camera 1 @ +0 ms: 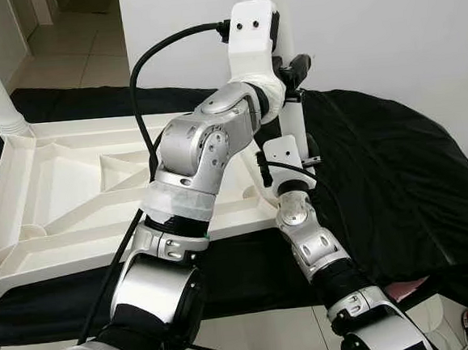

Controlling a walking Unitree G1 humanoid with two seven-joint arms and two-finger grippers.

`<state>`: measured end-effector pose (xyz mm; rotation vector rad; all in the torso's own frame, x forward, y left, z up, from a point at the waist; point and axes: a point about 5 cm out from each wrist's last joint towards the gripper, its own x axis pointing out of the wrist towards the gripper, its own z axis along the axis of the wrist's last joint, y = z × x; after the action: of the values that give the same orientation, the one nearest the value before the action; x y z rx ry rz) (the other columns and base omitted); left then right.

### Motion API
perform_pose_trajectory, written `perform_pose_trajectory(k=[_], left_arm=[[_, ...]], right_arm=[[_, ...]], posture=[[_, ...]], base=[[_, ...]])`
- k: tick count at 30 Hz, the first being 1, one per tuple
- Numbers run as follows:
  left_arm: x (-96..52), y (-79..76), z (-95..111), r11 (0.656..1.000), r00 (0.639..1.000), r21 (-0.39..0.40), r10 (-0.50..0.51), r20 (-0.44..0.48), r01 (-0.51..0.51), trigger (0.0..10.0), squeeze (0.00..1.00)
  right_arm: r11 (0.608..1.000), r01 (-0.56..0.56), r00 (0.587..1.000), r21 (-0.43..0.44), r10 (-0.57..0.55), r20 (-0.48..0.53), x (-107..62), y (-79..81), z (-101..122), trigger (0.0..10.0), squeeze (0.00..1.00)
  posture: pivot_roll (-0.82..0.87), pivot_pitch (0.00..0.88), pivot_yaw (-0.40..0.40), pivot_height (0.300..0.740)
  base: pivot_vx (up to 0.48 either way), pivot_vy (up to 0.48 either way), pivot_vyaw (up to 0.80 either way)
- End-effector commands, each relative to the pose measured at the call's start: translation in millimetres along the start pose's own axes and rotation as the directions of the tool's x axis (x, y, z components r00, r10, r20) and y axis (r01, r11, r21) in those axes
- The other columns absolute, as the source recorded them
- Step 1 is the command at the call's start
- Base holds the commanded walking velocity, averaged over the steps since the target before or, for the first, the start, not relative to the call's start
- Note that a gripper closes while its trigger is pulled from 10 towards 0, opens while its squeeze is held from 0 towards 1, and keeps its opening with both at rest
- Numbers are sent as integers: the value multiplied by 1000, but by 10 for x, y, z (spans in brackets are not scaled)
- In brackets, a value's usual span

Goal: Building children table

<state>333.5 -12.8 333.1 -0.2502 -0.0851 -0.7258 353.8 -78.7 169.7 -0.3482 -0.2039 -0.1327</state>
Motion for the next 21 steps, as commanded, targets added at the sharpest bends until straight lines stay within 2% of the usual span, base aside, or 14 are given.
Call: perform_pose_trajectory(k=[1,2,3,7,8,21], left_arm=[[50,-202,56,996,996,6,-86,20,86,10000,0],[50,-205,56,996,996,7,-86,19,86,10000,0],[51,-207,57,996,996,7,-88,20,88,10000,0],[52,-209,58,996,996,7,-89,20,89,10000,0],[53,-211,56,996,996,7,-91,19,91,10000,0],[62,-235,39,993,993,14,-121,12,121,10000,0]], right_arm=[[1000,-15,999,19,14,52,25,38,125,10000,0],[1000,-16,999,21,15,51,25,38,124,9922,0],[1000,-13,999,21,12,52,27,37,126,5373,0],[1000,-11,999,21,10,52,28,35,127,5373,0],[1000,-7,999,24,6,48,31,31,123,0,0],[999,31,999,32,-31,10,47,-25,71,0,0]], posture=[[40,0,-107,740],[40,0,-107,740],[38,0,-105,740],[38,0,-105,740],[35,0,-101,740],[12,0,-77,740]], base=[[0,0,0],[0,0,0],[0,0,0],[0,0,0],[0,0,0],[0,0,0]])
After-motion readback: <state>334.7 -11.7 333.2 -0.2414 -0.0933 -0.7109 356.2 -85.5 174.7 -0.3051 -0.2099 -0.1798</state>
